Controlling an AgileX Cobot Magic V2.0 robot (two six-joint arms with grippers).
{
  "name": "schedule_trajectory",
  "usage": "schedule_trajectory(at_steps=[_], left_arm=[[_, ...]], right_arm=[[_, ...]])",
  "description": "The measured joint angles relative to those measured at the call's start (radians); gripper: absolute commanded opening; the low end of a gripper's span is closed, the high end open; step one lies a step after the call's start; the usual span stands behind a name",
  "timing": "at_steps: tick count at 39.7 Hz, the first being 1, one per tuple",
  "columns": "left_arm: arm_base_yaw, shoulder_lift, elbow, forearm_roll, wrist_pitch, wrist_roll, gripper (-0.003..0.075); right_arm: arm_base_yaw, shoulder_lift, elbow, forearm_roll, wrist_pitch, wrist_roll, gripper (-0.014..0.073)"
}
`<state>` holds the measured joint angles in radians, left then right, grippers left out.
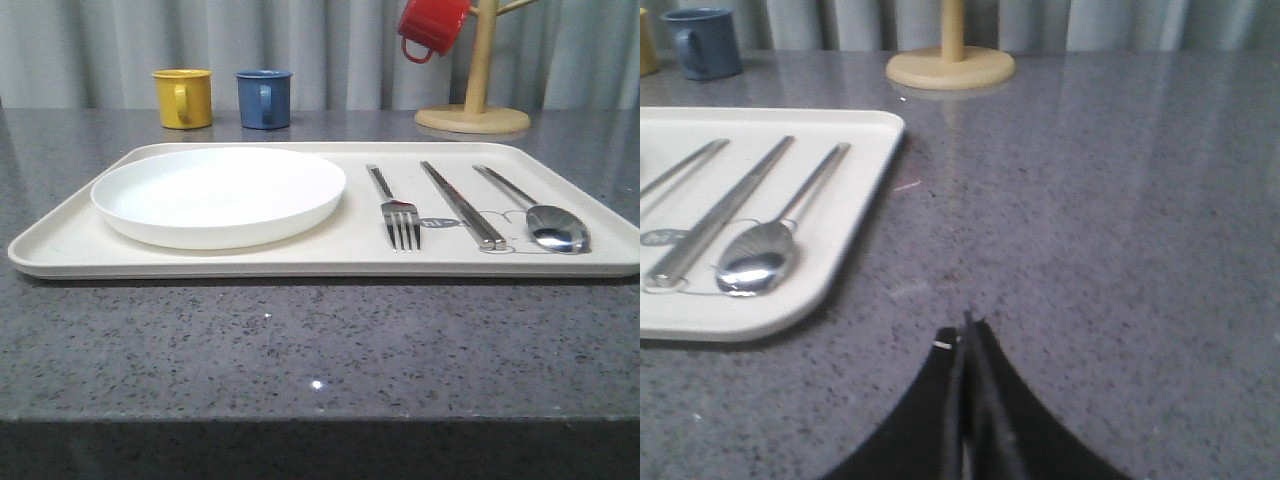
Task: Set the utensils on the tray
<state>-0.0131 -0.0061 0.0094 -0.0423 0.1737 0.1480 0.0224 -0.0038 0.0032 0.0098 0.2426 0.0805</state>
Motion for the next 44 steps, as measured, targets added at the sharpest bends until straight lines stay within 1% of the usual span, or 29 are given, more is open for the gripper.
schedule_trajectory(at_steps=[3,7,44], left_arm=[[0.0,0.0,0.0,0.0,0.0,0.0,-0.0018],[0.0,0.0,0.0,0.0,0.0,0.0,-0.0018],[0.0,0.0,0.0,0.0,0.0,0.0,-0.0018]], right_arm=[[-0.028,-0.004,0.021,0.013,-0.007,-0.002,-0.0067],[-0.038,-0.006,0.024,0.019,-0.009,-0.003,-0.0067],[-0.04,-0.006,0.024,0.023,-0.015,-0.005,-0.0067]])
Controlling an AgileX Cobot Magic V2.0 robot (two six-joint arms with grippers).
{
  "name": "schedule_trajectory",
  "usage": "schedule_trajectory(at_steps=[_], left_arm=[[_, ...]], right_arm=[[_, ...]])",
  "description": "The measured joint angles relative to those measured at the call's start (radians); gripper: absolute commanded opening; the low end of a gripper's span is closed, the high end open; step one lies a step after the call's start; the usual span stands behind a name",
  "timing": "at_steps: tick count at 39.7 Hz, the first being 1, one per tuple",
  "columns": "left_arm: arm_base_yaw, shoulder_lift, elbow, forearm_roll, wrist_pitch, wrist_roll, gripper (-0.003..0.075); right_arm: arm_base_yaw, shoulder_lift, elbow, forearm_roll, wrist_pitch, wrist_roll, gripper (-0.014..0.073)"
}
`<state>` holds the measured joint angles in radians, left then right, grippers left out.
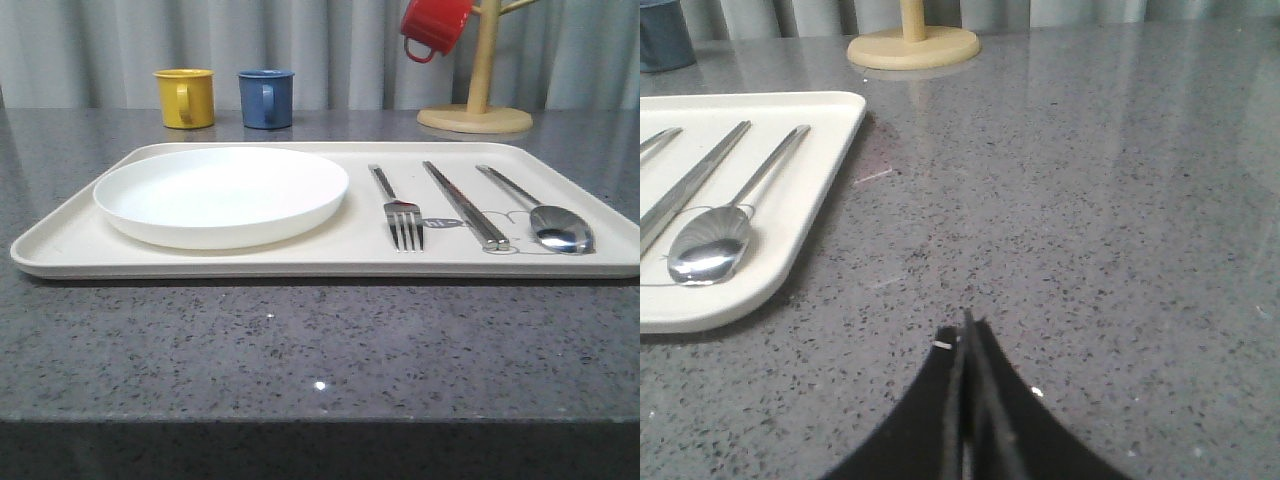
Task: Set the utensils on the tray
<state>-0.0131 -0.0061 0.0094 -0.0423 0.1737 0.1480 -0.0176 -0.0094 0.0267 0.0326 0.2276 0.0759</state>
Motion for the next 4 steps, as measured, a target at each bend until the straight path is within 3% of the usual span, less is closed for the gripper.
schedule_trajectory(at_steps=[4], left_arm=[[0.0,0.0,0.0,0.0,0.0,0.0,-0.0018]], right_arm=[[0.0,0.0,0.0,0.0,0.0,0.0,-0.0067]])
